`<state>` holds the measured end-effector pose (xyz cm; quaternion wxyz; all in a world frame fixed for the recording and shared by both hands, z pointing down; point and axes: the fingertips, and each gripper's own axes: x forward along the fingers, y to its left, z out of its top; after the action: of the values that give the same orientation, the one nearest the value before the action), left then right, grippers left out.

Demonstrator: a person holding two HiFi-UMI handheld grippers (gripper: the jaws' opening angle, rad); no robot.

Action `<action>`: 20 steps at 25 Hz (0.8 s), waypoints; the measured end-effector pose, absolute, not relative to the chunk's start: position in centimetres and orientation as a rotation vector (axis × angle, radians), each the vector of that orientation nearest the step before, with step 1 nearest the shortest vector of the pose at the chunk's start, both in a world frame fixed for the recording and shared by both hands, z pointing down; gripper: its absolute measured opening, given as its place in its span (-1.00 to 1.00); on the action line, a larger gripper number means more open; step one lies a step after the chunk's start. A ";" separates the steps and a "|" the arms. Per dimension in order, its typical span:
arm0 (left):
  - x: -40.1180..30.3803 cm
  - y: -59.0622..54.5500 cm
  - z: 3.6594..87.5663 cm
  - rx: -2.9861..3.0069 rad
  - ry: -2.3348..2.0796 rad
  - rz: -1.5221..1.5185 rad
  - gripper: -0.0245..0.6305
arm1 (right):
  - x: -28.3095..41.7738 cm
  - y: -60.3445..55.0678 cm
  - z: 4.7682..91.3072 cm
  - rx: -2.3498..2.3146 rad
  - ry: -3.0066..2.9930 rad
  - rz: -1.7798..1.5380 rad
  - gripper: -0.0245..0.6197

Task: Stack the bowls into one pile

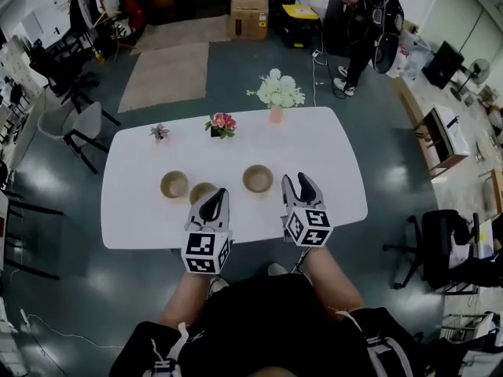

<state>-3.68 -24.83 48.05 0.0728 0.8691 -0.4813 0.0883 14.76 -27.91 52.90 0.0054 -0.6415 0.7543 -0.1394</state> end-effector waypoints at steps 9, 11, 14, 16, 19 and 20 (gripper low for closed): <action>-4.6 -23.8 48.2 2.557 -1.530 0.292 -0.88 | 14.6 -29.6 58.5 -1.955 2.387 -0.751 -0.40; -5.1 -23.5 48.4 2.538 -1.556 0.300 -0.88 | 14.1 -30.1 60.8 -1.936 2.387 -0.901 -0.40; -6.2 -23.1 48.7 2.504 -1.606 0.308 -0.88 | 13.6 -30.8 64.1 -1.907 2.347 -1.155 -0.40; -7.2 -22.9 49.0 2.477 -1.644 0.314 -0.88 | 13.3 -31.4 65.9 -1.874 2.295 -1.290 -0.42; -8.9 -22.4 49.5 2.425 -1.702 0.324 -0.88 | 12.8 -32.2 68.6 -1.824 2.168 -1.492 -0.45; -9.4 -22.1 49.6 2.407 -1.720 0.327 -0.88 | 12.7 -32.5 69.4 -1.808 2.119 -1.556 -0.45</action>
<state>-9.42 -22.14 49.59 0.0824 0.8059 -0.5759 0.1095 12.72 -32.47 69.44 -0.0245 -0.5665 0.6639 -0.4875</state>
